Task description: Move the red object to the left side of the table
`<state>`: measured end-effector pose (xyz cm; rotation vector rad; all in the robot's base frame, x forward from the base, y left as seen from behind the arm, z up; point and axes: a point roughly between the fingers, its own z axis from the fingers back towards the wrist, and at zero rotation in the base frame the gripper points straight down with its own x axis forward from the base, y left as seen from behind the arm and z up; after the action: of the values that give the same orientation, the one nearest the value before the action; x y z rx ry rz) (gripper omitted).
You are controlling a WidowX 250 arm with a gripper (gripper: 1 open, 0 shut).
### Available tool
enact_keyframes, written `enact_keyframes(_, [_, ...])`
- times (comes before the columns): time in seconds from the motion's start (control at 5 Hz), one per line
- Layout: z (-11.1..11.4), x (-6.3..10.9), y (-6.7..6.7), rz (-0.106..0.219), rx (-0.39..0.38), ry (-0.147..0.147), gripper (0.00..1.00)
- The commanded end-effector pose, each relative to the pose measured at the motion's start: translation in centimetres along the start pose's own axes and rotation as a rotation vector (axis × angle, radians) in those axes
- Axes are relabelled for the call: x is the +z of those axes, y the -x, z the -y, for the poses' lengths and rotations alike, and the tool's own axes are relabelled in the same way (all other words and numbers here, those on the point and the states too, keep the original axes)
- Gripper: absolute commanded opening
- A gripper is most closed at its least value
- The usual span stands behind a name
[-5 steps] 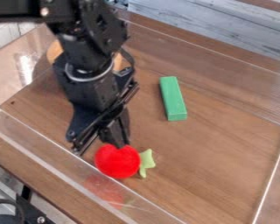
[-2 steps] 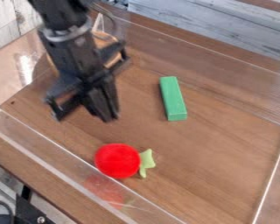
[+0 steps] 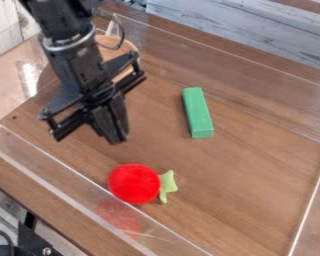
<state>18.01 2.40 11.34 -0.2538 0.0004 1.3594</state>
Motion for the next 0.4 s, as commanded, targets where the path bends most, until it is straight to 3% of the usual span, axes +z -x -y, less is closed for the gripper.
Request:
enact_keyframes(0.0, [0.03,-0.15,-0.55,0.016,0.019,0.004,0.0])
enact_keyframes(0.2, [-0.13,-0.29,-0.8,0.022,0.042,-0.002,0.0])
